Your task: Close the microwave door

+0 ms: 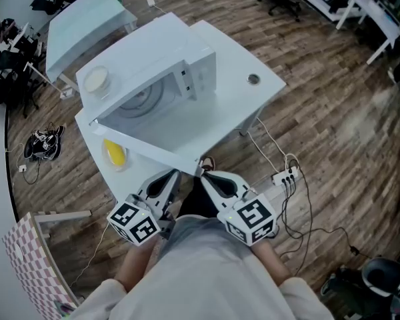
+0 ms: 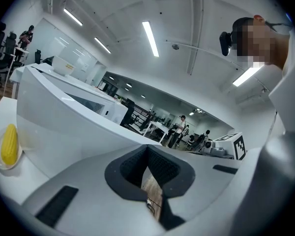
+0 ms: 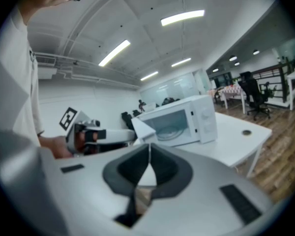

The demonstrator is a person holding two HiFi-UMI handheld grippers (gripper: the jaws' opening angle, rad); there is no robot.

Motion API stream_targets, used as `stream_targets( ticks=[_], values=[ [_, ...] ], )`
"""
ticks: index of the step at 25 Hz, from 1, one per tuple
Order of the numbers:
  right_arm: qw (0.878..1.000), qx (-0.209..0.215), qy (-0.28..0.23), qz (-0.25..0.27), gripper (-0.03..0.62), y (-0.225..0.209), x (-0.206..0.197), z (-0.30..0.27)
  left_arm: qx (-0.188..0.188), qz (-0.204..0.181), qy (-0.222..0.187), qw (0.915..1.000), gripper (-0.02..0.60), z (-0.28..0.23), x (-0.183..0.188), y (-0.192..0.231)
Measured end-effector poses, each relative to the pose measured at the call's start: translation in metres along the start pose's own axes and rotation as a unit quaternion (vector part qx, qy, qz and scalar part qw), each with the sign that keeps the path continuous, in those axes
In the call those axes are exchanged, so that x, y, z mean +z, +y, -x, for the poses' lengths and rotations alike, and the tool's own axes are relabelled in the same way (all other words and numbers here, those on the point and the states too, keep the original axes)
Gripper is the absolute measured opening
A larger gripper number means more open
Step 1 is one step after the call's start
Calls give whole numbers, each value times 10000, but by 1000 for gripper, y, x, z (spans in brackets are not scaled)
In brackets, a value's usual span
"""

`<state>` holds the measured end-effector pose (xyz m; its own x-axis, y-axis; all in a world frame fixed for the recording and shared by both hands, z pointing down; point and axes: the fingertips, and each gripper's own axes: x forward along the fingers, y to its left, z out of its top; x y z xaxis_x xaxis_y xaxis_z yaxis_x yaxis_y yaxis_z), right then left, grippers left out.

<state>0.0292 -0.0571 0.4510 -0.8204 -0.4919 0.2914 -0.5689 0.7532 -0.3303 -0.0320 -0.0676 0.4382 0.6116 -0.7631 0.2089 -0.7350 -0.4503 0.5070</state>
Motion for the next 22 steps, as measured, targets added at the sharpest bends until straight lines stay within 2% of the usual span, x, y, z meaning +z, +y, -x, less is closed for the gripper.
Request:
stream_targets(
  ticks=[13,22],
  values=[
    [10000,32,-6,-7,25,-2,4,-5,-90,12,28,10000,12,-9,4,2],
    [9999,111,-59,-24,25,-3,12,-12,-177,174,-37,9997,14,-18,9,3]
  ],
)
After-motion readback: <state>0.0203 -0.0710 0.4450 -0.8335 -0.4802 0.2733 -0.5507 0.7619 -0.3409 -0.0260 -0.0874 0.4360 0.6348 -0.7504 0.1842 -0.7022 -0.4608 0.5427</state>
